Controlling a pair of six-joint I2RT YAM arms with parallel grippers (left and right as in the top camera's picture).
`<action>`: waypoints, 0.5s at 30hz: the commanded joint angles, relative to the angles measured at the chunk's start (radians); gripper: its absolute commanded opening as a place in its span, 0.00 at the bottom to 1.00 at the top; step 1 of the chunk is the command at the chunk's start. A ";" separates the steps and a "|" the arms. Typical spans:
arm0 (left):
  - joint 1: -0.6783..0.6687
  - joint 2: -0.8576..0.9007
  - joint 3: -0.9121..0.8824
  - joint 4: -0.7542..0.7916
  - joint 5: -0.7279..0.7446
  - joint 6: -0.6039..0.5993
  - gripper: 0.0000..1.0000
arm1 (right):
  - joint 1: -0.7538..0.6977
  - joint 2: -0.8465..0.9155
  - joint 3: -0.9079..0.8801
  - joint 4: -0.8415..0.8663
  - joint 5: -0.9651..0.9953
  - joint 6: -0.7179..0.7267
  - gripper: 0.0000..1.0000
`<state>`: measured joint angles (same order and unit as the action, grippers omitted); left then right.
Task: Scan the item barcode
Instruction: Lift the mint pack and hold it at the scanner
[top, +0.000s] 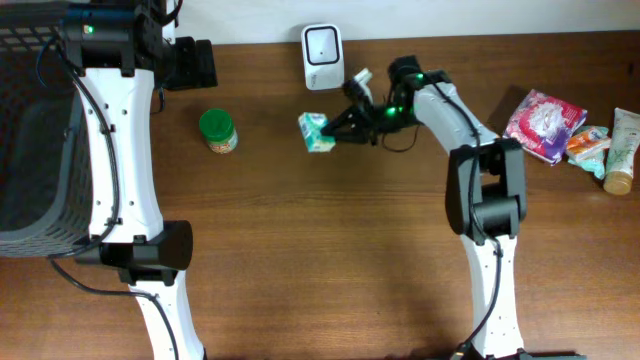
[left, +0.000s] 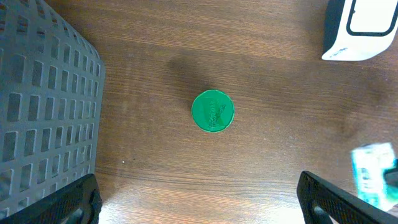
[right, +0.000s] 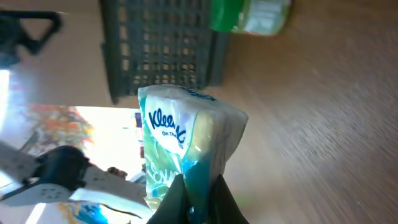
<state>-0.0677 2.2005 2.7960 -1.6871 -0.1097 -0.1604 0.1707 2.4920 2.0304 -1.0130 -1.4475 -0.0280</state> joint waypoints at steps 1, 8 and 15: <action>0.005 -0.011 0.011 -0.001 -0.008 0.005 0.99 | -0.043 0.016 -0.003 0.045 -0.105 -0.029 0.04; 0.005 -0.011 0.011 -0.001 -0.008 0.005 0.99 | -0.101 0.003 0.001 0.382 -0.105 -0.042 0.04; 0.005 -0.011 0.011 -0.001 -0.008 0.005 0.99 | -0.078 -0.080 0.018 0.392 -0.105 -0.016 0.04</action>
<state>-0.0677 2.2005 2.7960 -1.6871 -0.1097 -0.1604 0.0708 2.4901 2.0270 -0.6159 -1.5246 -0.0521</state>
